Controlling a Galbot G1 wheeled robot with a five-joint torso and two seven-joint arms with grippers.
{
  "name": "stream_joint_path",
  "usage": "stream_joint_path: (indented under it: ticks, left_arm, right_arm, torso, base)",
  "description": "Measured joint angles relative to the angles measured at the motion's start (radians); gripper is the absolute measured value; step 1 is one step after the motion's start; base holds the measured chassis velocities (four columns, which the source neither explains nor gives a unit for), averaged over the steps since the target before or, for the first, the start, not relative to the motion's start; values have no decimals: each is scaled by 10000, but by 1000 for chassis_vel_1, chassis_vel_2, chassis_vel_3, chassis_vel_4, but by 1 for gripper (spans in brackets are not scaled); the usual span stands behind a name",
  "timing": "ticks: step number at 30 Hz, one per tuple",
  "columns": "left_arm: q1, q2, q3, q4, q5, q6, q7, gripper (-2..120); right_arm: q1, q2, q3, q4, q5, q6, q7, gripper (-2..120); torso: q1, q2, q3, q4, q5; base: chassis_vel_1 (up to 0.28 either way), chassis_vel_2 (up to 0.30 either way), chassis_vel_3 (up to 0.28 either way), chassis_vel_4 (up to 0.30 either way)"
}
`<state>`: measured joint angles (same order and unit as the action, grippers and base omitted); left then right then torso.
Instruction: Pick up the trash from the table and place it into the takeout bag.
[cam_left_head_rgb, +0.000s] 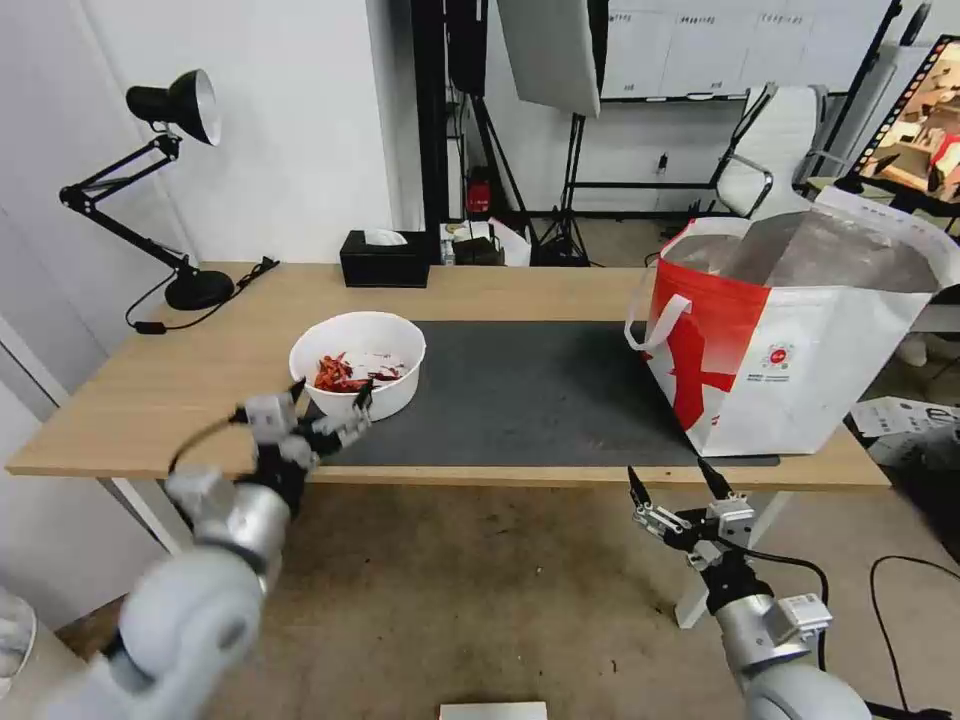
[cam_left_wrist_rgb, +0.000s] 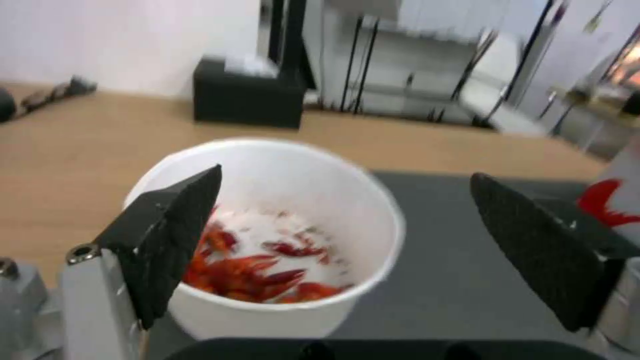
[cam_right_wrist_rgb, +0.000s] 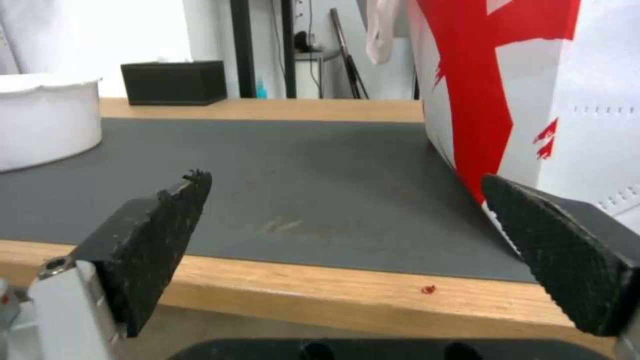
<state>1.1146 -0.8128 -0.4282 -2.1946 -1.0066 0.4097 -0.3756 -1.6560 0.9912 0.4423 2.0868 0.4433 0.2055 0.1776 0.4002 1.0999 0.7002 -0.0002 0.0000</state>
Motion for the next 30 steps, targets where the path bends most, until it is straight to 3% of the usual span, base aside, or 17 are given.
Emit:
stream_joint_path:
  ticks: [1, 5, 8, 13, 16, 24, 30]
  left_arm:
    - [0, 0, 0, 0, 0, 0, 0, 100]
    - [-1426, 807, 178, 1177, -2312, 1710, -971, 100]
    - [-1852, 1155, 230, 1728, -2932, 2257, -1494, 100]
    - [-2533, 1202, 720, 2489, -3253, 2486, -1602, 100]
    - [-3230, 1007, 1098, 3229, -3936, 2593, -1574, 100]
    - [-4194, 582, 1835, 4593, -4372, 2782, -1595, 100]
    - [-4574, 331, 2138, 5075, -4408, 2922, -1921, 100]
  right_arm:
    - [0, 0, 0, 0, 0, 0, 0, 100]
    - [0, 0, 0, 3, 0, 0, 0, 100]
    - [1, 0, 1, 3, 1, 0, 0, 100]
    - [1, 0, 1, 4, 1, 0, 1, 100]
    - [1, 0, 0, 4, 1, 0, 0, 100]
    - [1, 0, 1, 4, 1, 0, 0, 100]
    - [1, 0, 1, 4, 1, 0, 0, 100]
  torso:
    - [0, 0, 0, 0, 0]
    - [0, 0, 0, 0, -2]
    - [-1, 1, -1, 6, 1]
    - [0, 0, 0, 3, -5]
    - [-1, 0, -1, 2, 0]
    - [-2, 0, -1, 2, 0]
    - [-1, 0, -1, 2, 1]
  base:
    - [0, 0, 0, 0]
    - [0, 0, 0, 0]
    - [0, 0, 0, 0]
    - [0, 0, 0, 0]
    - [0, 0, 0, 0]
    - [0, 0, 0, 0]
    - [0, 0, 0, 0]
